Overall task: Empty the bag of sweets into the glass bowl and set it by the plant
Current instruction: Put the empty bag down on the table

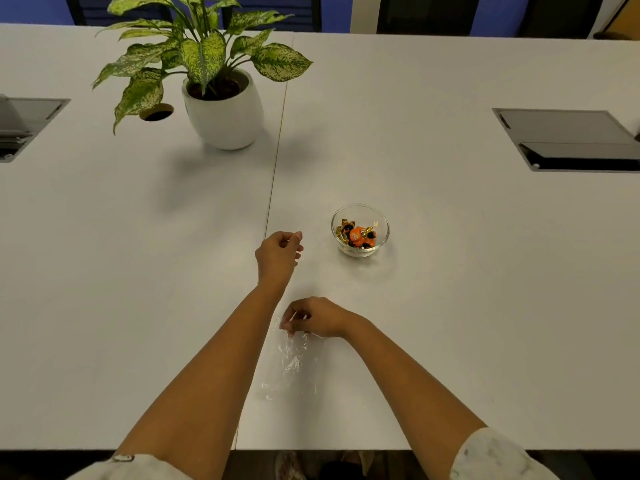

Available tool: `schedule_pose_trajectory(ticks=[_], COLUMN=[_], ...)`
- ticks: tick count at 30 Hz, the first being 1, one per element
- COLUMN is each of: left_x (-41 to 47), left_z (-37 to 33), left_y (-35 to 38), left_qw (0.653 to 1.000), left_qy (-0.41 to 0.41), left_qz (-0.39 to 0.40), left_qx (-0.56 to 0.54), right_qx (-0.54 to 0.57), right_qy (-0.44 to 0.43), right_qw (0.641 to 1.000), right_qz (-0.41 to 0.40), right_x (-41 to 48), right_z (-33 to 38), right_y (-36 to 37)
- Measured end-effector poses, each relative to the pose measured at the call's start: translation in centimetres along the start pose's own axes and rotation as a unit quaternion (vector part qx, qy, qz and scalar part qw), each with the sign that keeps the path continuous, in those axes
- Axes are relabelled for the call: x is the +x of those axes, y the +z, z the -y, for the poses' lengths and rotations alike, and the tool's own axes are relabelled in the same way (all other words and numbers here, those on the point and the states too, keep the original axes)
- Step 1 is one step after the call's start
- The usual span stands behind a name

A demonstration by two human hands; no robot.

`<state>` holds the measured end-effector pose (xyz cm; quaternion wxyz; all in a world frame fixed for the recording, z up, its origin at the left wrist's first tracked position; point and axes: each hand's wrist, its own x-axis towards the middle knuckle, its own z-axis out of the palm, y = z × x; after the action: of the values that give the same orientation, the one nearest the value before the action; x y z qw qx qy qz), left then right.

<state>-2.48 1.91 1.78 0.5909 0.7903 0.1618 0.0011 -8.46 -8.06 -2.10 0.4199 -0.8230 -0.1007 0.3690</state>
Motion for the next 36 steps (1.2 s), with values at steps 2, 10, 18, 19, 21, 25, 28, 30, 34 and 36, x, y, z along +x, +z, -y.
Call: schedule_pose_trajectory(ticks=[2,10,18,19,21,25,28,30,34,36], left_x=[0.1,0.1,0.3,0.3,0.3,0.3,0.2,0.2,0.3,0.5], left_z=[0.1,0.2,0.3,0.3,0.3,0.1,0.0,-0.1,-0.3,-0.4], left_y=[-0.1,-0.4,-0.5,-0.5,-0.4,-0.2,0.0,0.1,0.3,0.2], left_qw=[1.0,1.0,1.0,1.0,1.0,1.0,1.0,1.0,0.999,0.999], left_qy=[0.0,0.002,0.003,0.003,0.001,0.001,0.002,0.007,0.012,0.012], left_qz=[0.0,0.005,0.007,0.008,0.011,0.02,0.025,0.026,0.029,0.029], left_qx=[-0.001,0.002,0.014,0.012,0.009,-0.001,-0.004,0.002,0.013,0.016], right_qx=[-0.018,-0.008,-0.224,-0.239,-0.269,-0.3,-0.302,-0.303,-0.269,-0.209], right_qy=[-0.001,-0.016,-0.105,-0.116,-0.13,-0.135,-0.135,-0.14,-0.144,-0.153], right_qw=[1.0,0.998,0.955,0.951,0.944,0.939,0.939,0.938,0.945,0.947], right_qz=[-0.009,-0.068,-0.164,-0.16,-0.141,-0.104,-0.094,-0.09,-0.117,-0.192], right_x=[0.2,-0.1,-1.9,-2.3,-3.0,-3.8,-4.0,-4.0,-4.2,-4.3], right_z=[-0.1,-0.3,-1.2,-1.4,-1.8,-2.4,-2.5,-2.5,-2.0,-1.4], right_y=[0.6,2.1,3.5,3.8,4.3,5.3,5.8,6.0,5.7,4.4])
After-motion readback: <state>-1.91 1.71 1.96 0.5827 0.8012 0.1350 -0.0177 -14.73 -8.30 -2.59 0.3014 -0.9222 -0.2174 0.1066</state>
